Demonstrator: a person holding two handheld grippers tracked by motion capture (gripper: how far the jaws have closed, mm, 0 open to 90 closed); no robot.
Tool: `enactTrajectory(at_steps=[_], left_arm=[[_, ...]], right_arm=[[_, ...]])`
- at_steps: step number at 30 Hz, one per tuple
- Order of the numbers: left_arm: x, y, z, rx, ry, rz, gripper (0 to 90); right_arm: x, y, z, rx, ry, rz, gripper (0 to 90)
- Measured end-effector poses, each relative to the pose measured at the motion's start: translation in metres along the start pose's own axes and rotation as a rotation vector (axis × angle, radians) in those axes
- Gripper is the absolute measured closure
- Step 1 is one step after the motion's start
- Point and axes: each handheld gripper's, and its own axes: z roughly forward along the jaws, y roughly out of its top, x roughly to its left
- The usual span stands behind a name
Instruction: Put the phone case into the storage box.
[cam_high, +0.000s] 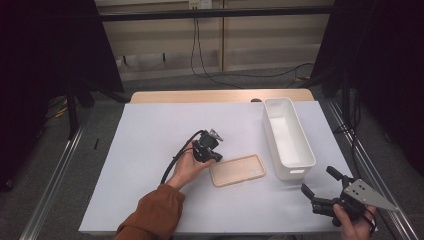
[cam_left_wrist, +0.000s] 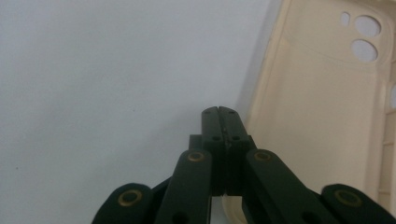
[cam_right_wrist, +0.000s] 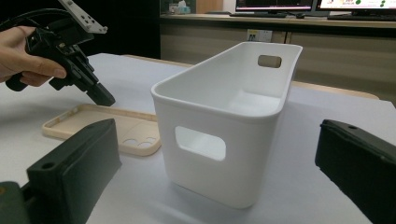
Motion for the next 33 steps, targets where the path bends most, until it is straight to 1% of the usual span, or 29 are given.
enactTrajectory(at_steps=[2, 3, 7, 8, 9, 10, 13, 14, 15, 18, 21, 23, 27, 28, 30, 31, 33], left_arm=[[0.0, -0.001, -0.001, 0.001, -0.001, 0.007, 90.0], [-0.001, -0.002, 0.0, -0.006, -0.001, 0.001, 90.0], [-0.001, -0.002, -0.002, 0.002, -0.004, 0.009, 90.0], [-0.002, -0.003, -0.002, -0.002, -0.004, 0.002, 90.0], [-0.002, -0.003, -0.002, 0.004, -0.005, 0.009, 90.0], [-0.003, -0.004, -0.002, -0.002, -0.006, -0.001, 90.0], [-0.003, -0.006, -0.004, 0.004, -0.014, 0.011, 90.0], [-0.004, -0.007, -0.004, 0.004, -0.015, 0.005, 90.0], [-0.005, -0.007, -0.005, 0.007, -0.012, 0.014, 90.0], [-0.007, -0.008, -0.006, 0.013, -0.012, 0.019, 90.0], [-0.008, -0.01, -0.007, 0.018, -0.009, 0.016, 90.0], [-0.01, -0.011, -0.008, 0.022, -0.006, 0.025, 90.0], [-0.013, -0.014, -0.011, 0.023, -0.014, 0.017, 90.0], [-0.013, -0.015, -0.012, 0.026, -0.019, 0.026, 90.0], [-0.014, -0.017, -0.014, 0.032, -0.024, 0.032, 90.0], [-0.015, -0.018, -0.015, 0.035, -0.025, 0.028, 90.0], [-0.016, -0.02, -0.016, 0.04, -0.024, 0.041, 90.0]], right_arm=[[0.0, 0.0, 0.0, -0.001, 0.0, 0.001, 0.0], [0.0, 0.0, 0.0, -0.001, -0.002, 0.002, 0.0], [0.0, 0.0, 0.0, -0.001, -0.008, 0.006, 0.0], [0.0, 0.0, 0.0, -0.002, -0.008, 0.009, 0.0], [0.0, 0.0, 0.0, 0.0, -0.009, 0.004, 0.0], [0.0, 0.0, 0.0, 0.0, -0.008, 0.003, 0.0], [0.0, 0.0, 0.0, 0.002, -0.008, 0.001, 0.0], [0.0, 0.0, 0.0, 0.0, -0.008, 0.001, 0.0], [0.0, 0.0, 0.0, 0.0, -0.006, 0.0, 0.0], [0.0, 0.0, 0.0, 0.0, -0.007, 0.001, 0.0], [0.0, 0.0, 0.0, 0.001, -0.007, 0.004, 0.0], [0.0, 0.0, 0.0, 0.0, -0.006, 0.003, 0.0], [0.0, 0.0, 0.0, -0.001, -0.006, 0.004, 0.0], [0.0, 0.0, 0.0, 0.0, -0.007, 0.004, 0.0], [0.0, 0.0, 0.0, 0.001, -0.007, 0.002, 0.0], [0.0, 0.0, 0.0, 0.001, -0.006, 0.001, 0.0], [0.0, 0.0, 0.0, 0.0, -0.005, 0.001, 0.0]])
